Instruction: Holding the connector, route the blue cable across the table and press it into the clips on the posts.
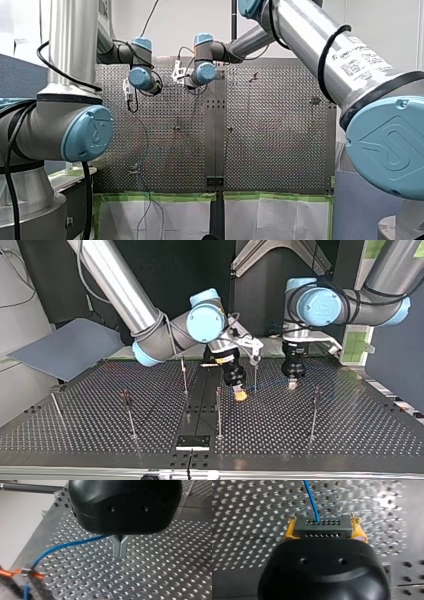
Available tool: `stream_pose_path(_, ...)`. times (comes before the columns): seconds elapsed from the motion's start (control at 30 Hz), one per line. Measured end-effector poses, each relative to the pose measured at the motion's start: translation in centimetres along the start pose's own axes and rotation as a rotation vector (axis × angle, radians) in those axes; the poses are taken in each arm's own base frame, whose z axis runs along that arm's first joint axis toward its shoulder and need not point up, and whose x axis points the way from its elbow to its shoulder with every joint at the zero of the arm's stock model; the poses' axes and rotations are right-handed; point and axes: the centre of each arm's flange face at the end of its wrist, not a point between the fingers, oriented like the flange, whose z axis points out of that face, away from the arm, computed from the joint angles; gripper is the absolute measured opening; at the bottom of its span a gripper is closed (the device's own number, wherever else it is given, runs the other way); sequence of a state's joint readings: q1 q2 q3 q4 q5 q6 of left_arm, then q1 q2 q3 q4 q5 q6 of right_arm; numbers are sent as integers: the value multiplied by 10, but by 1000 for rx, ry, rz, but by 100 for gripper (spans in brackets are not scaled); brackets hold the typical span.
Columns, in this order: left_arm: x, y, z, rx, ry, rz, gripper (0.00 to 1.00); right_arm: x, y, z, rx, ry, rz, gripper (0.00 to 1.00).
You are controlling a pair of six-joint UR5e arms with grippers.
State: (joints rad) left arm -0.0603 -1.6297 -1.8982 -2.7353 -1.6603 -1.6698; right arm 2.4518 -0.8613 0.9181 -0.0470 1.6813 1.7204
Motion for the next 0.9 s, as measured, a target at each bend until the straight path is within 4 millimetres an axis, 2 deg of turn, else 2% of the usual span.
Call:
stream_pose_path(0.37,35,-7,-21,-1,28,-8,0,-42,12,-11,-19,-86,-22,0)
stream_pose_path(0.67,74,-12,-37,23,59,-45,0,-82,29,-24,-43,-171,-52,0)
stream_pose_path(0.9,112,-19,-48,42,107,-18,0,-107,39,-35,-54,-227,-78,0)
